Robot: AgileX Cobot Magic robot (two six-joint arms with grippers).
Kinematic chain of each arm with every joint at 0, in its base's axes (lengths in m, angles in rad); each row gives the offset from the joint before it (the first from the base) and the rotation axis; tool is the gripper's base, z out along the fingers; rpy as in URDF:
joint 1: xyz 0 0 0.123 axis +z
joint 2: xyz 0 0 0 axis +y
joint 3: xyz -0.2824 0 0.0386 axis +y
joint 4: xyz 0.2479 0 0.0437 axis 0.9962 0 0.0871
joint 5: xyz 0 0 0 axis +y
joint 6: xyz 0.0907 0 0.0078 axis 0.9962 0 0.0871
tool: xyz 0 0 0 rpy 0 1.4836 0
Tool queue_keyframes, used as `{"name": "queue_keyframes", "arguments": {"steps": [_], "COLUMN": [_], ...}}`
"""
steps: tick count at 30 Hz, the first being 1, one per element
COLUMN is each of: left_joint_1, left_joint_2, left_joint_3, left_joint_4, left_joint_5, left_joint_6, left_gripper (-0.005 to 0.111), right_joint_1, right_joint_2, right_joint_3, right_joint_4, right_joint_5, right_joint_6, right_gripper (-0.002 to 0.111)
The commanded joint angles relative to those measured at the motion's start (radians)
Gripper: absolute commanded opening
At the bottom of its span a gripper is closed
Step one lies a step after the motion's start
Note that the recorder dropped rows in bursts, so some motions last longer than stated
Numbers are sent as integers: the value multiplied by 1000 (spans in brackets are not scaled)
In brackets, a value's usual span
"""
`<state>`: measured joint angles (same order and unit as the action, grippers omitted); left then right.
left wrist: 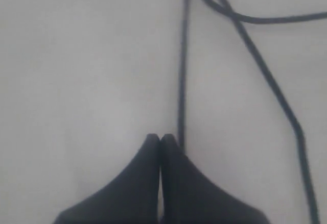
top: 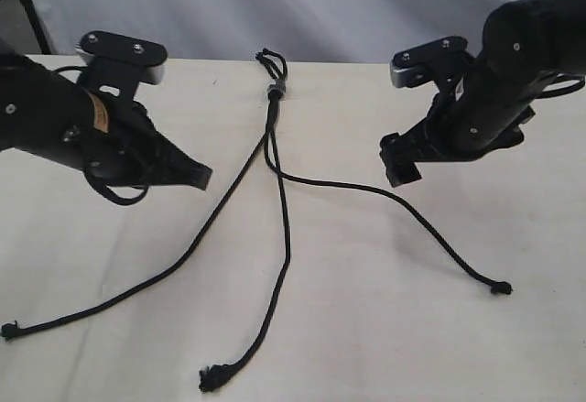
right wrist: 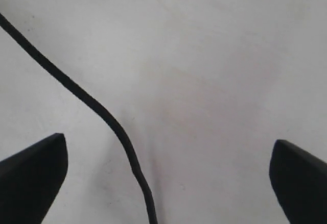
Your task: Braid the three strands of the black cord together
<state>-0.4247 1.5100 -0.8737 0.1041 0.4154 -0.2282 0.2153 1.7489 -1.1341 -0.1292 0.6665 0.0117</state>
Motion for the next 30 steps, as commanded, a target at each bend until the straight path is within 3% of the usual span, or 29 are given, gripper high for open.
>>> {"name": "queue_keyframes", "arguments": {"steps": [1,7,12,18,20,23,27,30], "left_joint_1": [-119,-303,-348,-348,-348,-348,-353,-353], "left_joint_2": [20,165,281,382,412,448,467,454], "left_joint_3": [4,-9,-76,-165,-174,-174,-174,-176], "left_joint_4": [-192,-188,-188,-188,-188,-186,-186,-174], "left_joint_5": [-9,-45,-34,32,32,32,40,71], "left_joint_6": [198,198,182,164,160,154,154,154], "left_gripper": [0,0,3,41,45,36,2,0], "right_joint_1": [-3,-3,-3,-3,-3,-3,-3,-3], "right_joint_2": [-57,-88,-88,-88,-88,-88,-88,-88], "right_joint_3": [-55,-75,-75,-75,-75,-75,-75,-75], "right_joint_4": [-56,-152,-168,-168,-168,-168,-168,-168], "right_joint_5": [67,139,155,162,162,162,162,162], "right_joint_6": [-1,3,14,14,14,14,10,10], "right_gripper": [104,104,104,104,104,104,104,104]}}
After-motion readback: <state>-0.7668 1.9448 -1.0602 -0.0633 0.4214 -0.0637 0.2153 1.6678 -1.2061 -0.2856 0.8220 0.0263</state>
